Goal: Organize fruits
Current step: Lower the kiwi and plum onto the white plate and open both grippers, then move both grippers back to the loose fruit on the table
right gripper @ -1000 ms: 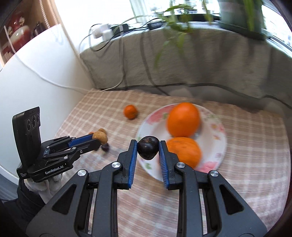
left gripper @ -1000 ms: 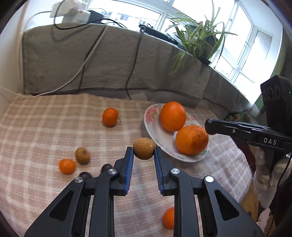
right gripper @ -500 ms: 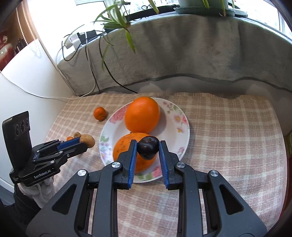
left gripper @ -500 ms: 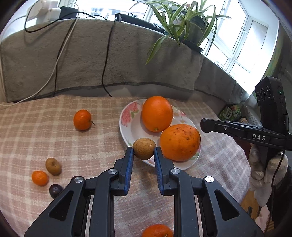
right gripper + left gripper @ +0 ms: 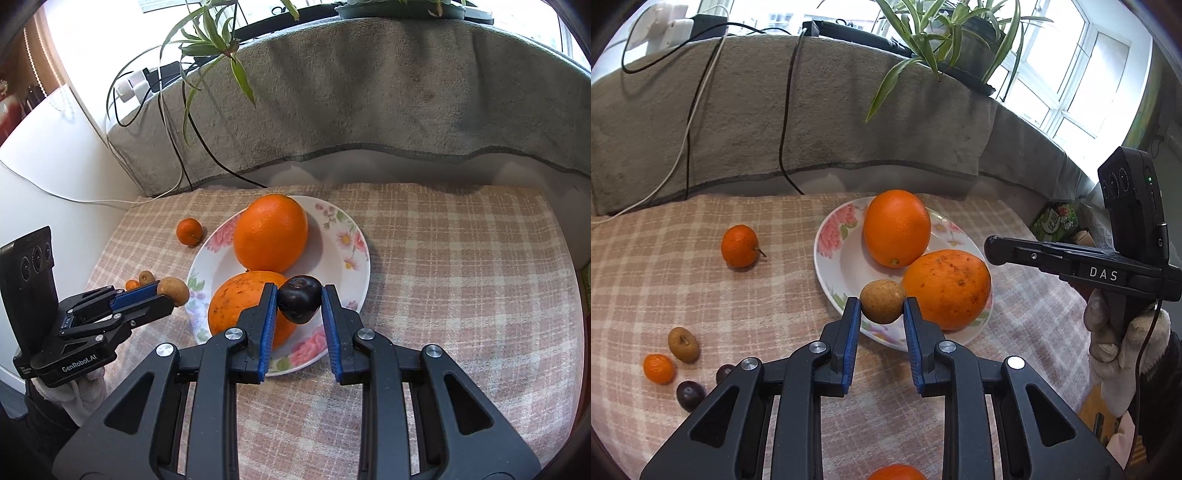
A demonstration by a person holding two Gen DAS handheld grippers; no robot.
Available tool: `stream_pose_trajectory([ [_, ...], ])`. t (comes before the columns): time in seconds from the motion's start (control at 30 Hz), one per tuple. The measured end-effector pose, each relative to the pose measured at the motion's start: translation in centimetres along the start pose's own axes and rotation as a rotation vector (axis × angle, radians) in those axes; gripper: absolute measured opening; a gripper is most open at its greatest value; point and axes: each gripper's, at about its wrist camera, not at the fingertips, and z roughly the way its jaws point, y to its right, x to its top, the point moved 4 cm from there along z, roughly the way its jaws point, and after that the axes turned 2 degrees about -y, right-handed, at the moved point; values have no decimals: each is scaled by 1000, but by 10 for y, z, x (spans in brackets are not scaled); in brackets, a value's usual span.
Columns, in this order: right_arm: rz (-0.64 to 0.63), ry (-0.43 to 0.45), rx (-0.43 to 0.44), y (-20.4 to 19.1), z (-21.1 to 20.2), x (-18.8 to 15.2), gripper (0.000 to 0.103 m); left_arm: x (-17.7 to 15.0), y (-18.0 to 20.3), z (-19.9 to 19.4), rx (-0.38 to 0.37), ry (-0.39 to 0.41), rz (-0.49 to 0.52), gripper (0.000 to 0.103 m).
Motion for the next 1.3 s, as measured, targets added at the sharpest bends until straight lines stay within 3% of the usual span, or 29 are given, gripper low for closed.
stream_pose_trajectory([
  [0.07,-2,0,1,-2,0,0,26,1,1,0,4,-1,3,33],
  [0.1,-4,2,2,-3,0,0,28,1,2,0,5,3,3,46],
  [0.13,-6,4,1,-3,0,0,31,1,2,-1,6,6,4,50],
  [0.2,-9,18,-6,-5,-2,0,58,2,1,-3,10,10,0,51],
  [0.27,-17,50,-9,-7,-8,1,71,2,0,-4,14,13,-3,57],
  [0.4,-24,78,-6,-12,-17,2,82,3,-3,-8,22,21,-9,66],
  [0.47,-26,95,-6,-15,-21,2,85,2,-3,-11,32,29,-8,73],
  [0.87,-73,126,8,-41,-38,-4,86,3,-17,-34,85,70,-6,74],
  [1.3,-205,125,58,-98,-43,-13,86,-5,-77,-83,227,121,-54,74],
])
